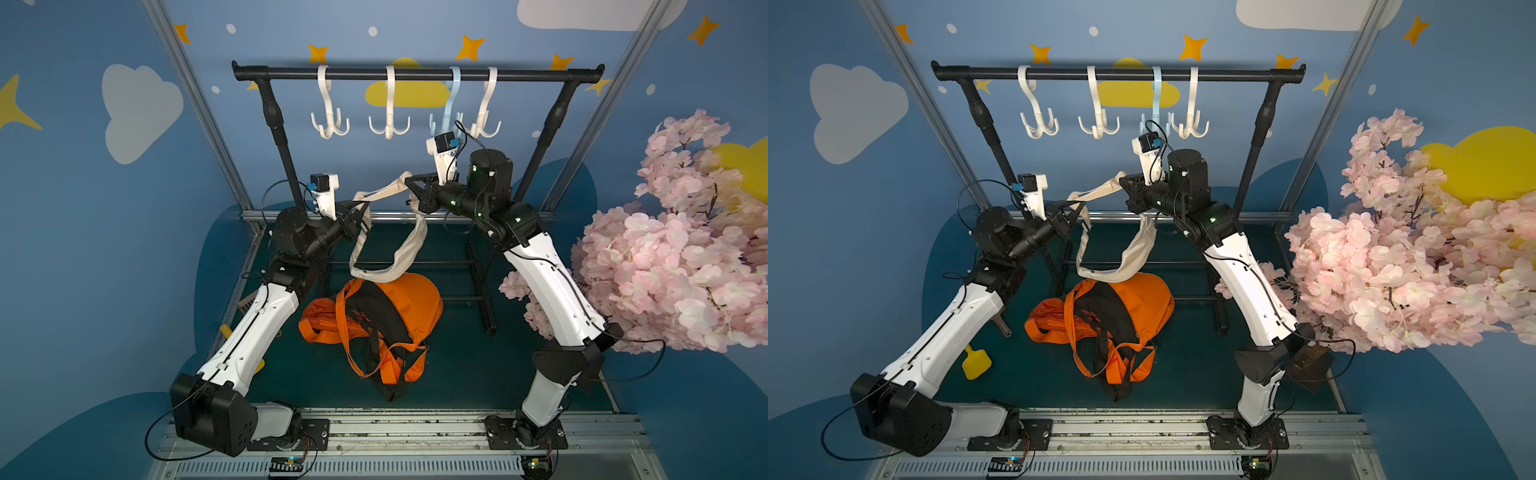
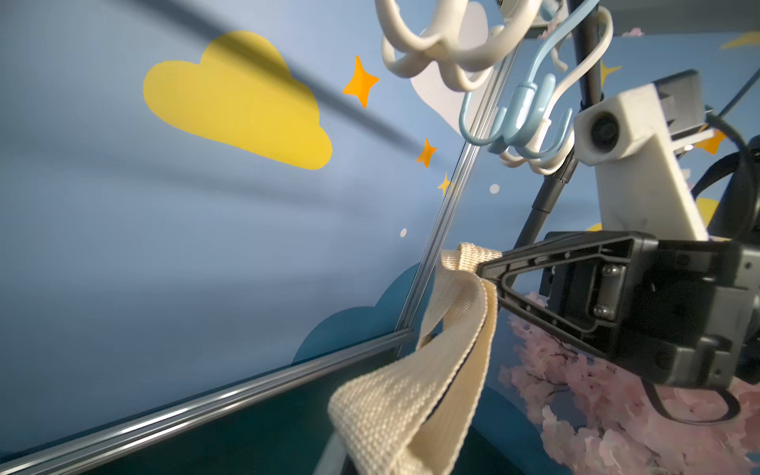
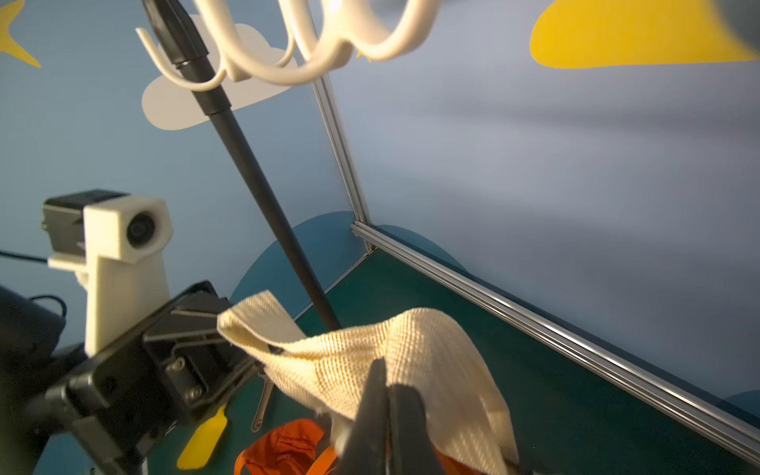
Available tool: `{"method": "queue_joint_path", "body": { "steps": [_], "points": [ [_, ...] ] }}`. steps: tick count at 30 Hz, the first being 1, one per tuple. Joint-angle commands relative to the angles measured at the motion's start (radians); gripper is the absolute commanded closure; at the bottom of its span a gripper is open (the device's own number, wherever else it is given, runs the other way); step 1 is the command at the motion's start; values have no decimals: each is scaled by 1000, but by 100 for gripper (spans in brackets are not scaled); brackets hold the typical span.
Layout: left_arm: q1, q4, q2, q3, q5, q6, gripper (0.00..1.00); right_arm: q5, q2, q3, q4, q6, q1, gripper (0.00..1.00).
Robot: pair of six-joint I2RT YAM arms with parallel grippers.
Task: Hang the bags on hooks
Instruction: Pick up the bag from the bag.
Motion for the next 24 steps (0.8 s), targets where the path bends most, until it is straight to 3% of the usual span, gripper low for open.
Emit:
{"method": "queue_joint_path", "body": {
  "steps": [1,7,11,14,18,24],
  "points": [
    [54,-263,-34,98,22,102,96,1,-56,-71,63,-7,-11,100],
    [97,-407,-18,190,45,147,96,-85,-121,-312,129,6,11,100],
    [97,-412,-4,191,80,144,96,-157,-203,-567,225,-1,22,56],
    [98,-422,4,192,90,152,96,-155,-290,-736,287,-47,34,39],
    [98,-428,11,187,121,177,96,-103,-365,-837,294,-136,38,31],
    [100,-462,29,208,141,205,96,-73,-359,-787,278,-258,38,25]
  ]
}}
